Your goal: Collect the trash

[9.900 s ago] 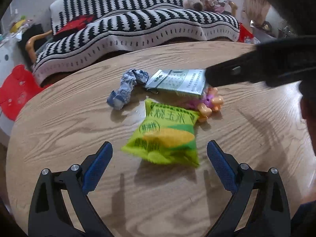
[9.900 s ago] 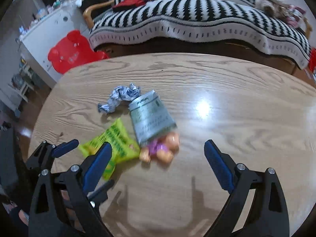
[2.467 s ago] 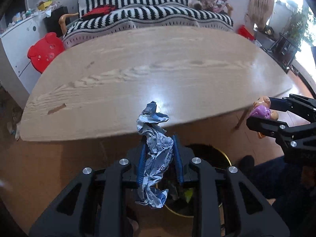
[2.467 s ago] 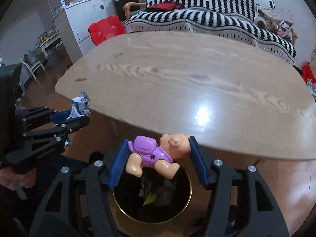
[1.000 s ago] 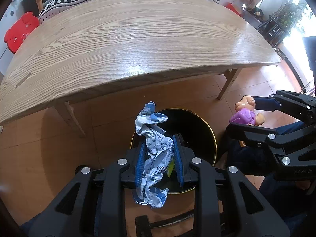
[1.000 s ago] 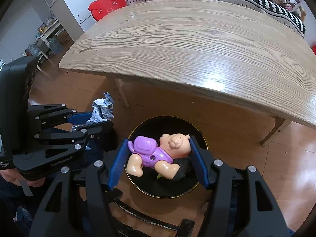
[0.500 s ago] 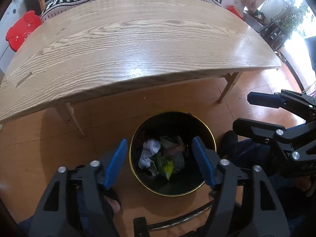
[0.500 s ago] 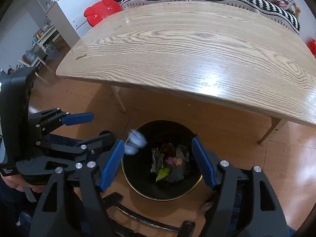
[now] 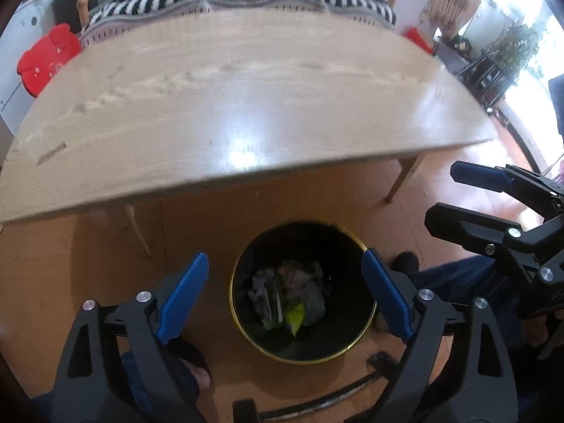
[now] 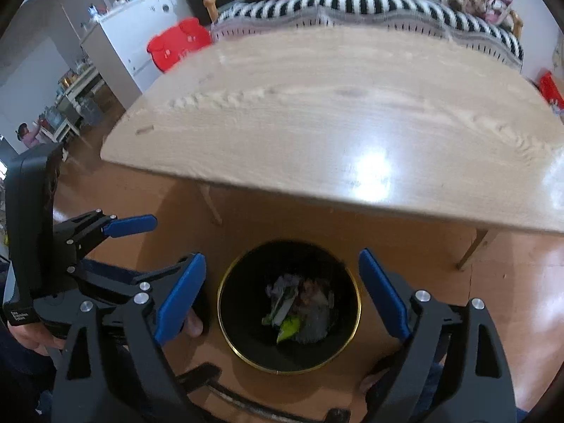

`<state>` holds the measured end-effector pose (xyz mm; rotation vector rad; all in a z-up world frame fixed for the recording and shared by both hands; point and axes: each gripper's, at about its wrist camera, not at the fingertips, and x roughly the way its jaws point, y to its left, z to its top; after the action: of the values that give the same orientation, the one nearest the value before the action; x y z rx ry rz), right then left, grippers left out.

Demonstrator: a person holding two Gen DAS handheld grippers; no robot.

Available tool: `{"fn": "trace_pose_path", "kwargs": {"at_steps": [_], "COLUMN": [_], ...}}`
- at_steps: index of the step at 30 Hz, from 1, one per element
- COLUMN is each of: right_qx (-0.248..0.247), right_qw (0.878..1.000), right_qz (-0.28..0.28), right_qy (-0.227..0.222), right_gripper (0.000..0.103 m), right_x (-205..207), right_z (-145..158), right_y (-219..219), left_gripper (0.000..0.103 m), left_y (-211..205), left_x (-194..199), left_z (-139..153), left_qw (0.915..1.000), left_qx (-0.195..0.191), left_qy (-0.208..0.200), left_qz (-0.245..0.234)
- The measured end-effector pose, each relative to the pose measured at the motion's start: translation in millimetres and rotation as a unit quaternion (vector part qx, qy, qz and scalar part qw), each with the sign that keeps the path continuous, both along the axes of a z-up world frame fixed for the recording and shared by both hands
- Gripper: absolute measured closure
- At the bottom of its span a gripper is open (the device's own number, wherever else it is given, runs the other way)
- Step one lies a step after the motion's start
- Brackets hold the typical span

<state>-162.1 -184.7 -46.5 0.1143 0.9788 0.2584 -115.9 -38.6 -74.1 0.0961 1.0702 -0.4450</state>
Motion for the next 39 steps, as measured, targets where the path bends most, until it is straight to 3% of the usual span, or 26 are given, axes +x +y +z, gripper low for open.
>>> {"fn": "trace_pose_path", "kwargs": {"at_steps": [4, 9, 12, 16, 23, 26, 28, 31, 33, 36, 39], "right_qx": [-0.003, -0.004, -0.004, 0.004, -0.022, -0.072, -0.09, -0.078, -0.052, -0.058, -0.046], "right_qw": [0.998, 0.995, 0.993, 0.992, 0.985, 0.976, 0.977, 0.977, 0.98, 0.981, 0.982], "right_qz": [-0.017, -0.051, -0.075, -0.099, -0.151, -0.183, -0.179, -0.191, -0.186, -0.181, -0.176], "right_qy": [-0.053, -0.081, -0.088, -0.08, -0.08, -0.096, -0.078, -0.056, -0.046, -0.05, -0.046], "right_gripper": [0.007, 0.007, 0.007, 0.007, 0.007, 0.007, 0.007, 0.007, 0.007, 0.007, 0.007], "right_x": [4, 27, 45, 69, 122, 127, 132, 133, 132, 129, 124], "right_z": [29, 58, 71, 77, 75, 58, 46, 35, 32, 33, 33], "right_y": [-9, -29, -44, -65, -102, -114, -118, -125, -126, -120, -114], "left_gripper": [0.011, 0.008, 0.007, 0.007, 0.007, 0.007, 0.007, 0.007, 0.007, 0.007, 0.007], "left_y": [5, 12, 10, 11, 13, 21, 23, 31, 36, 38, 35], "left_x": [8, 34, 51, 81, 138, 151, 158, 161, 161, 159, 156], "left_z": [33, 76, 99, 114, 98, 84, 78, 76, 74, 74, 77], "left_qw": [0.9983, 0.9921, 0.987, 0.9841, 0.9844, 0.9826, 0.983, 0.9817, 0.9831, 0.9857, 0.9843], "left_qx": [-0.023, -0.019, -0.001, 0.008, 0.01, 0.03, 0.044, 0.046, 0.029, 0.01, 0.02], "left_qy": [-0.052, -0.113, -0.145, -0.156, -0.147, -0.144, -0.142, -0.143, -0.131, -0.112, -0.126], "left_qz": [0.014, 0.051, 0.068, 0.085, 0.097, 0.113, 0.107, 0.117, 0.125, 0.125, 0.121]}}
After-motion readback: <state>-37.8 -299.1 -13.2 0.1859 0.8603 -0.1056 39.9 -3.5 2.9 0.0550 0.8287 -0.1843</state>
